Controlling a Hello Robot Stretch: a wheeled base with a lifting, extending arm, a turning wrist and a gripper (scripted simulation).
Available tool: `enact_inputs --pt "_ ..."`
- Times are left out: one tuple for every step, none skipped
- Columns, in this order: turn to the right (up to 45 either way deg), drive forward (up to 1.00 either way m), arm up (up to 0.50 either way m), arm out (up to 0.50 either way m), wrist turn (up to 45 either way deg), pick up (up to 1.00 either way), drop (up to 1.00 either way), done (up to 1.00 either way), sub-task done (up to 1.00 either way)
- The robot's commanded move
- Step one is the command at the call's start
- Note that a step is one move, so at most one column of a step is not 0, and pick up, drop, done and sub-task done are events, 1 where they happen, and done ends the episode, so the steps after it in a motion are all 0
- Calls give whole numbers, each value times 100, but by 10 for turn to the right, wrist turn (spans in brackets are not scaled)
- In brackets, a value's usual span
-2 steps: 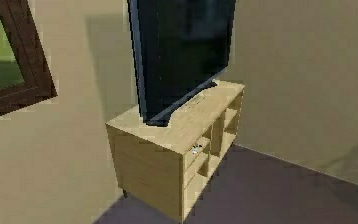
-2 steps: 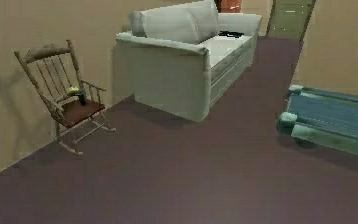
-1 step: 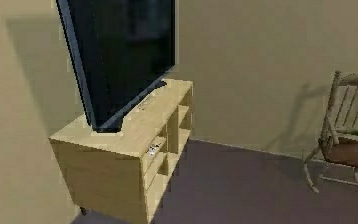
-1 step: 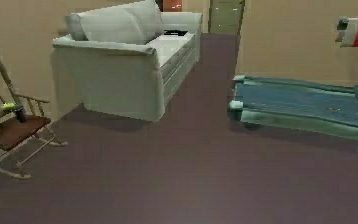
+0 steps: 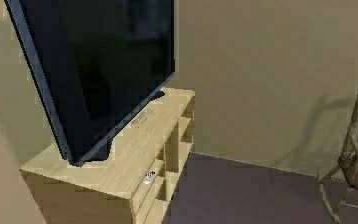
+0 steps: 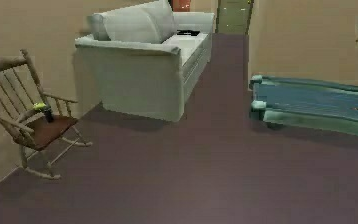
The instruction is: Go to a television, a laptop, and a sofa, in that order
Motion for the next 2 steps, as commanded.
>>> enact_inputs --pt "-120 0 0 0 0 0 0 0 0" --pt "0 0 0 0 0 0 0 0 100"
